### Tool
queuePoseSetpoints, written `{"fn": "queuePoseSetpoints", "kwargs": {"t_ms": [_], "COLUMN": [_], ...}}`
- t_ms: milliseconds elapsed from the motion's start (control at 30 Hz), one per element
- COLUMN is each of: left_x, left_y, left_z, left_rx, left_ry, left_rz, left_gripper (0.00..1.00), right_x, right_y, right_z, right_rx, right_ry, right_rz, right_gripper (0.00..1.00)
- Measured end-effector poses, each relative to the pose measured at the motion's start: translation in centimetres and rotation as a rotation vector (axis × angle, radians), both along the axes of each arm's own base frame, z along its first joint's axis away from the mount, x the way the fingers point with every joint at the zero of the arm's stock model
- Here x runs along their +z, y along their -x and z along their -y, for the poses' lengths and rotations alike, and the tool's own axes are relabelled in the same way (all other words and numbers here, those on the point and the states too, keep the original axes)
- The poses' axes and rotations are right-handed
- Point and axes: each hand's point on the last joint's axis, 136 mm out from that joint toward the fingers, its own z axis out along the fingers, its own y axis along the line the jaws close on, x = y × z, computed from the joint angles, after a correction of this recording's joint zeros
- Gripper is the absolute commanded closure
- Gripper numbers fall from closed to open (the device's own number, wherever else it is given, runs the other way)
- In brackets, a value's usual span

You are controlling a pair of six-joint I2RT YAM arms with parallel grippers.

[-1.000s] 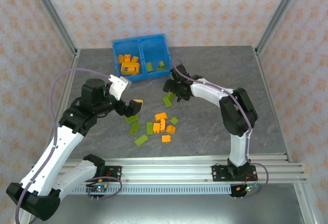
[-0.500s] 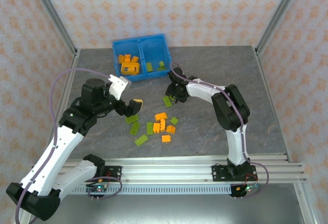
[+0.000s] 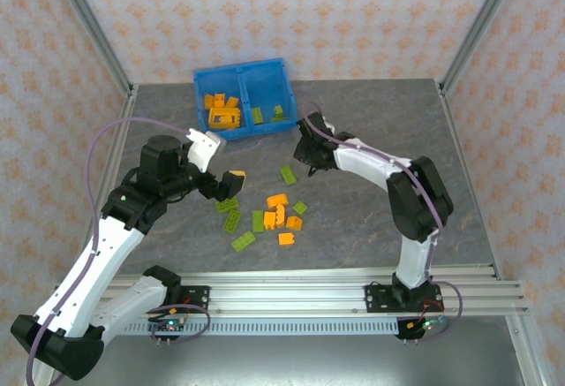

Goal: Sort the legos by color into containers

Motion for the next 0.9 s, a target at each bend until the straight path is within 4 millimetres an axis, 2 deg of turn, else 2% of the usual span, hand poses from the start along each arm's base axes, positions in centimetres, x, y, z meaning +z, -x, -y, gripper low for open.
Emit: {"fn": "queuePoseSetpoints", "kwargs": {"t_ms": [167,300,400,467,533,633,767,900], "left_x": [0.1,0.1,0.1,0.1,0.2,0.5,0.8,0.8], "left_y": [0.0,0.0,0.0,0.1,0.1,0.3,0.4,0.4], "left_z": [0.0,0.0,-0.1,-0.1,-0.1,-0.2,-0.3,-0.3], "left_rx": [0.001,0.001,0.003,0.004,0.004,0.005,0.008,0.01], "left_ry": [0.0,0.001,0.0,0.0,0.001,0.004,0.006,0.004], "left_rz": [0.002,0.004,0.005,0.006,0.009,0.018,0.03,0.03], "left_gripper": [0.0,0.0,0.0,0.0,0.0,0.0,0.0,0.0], "right_x": [6.4,11.3,14.9,16.1,16.2,14.3,9.1,4.5], "right_y": [-0.3,-1.2,-3.5,-5.8,-8.3,-12.1,-15.5,-17.0], "right_z": [-1.1,-4.9,-8.2,-10.0,-11.5,-13.0,-13.4,-13.3], "right_rx": [0.056,0.173,0.236,0.256,0.263,0.261,0.252,0.25], "right_ry": [0.007,-0.012,-0.046,-0.055,-0.052,-0.037,0.009,0.051], "right_rz": [0.173,0.299,0.39,0.432,0.452,0.451,0.404,0.362], "right_gripper": [0.61,0.62,0.62,0.62,0.62,0.62,0.61,0.6]}}
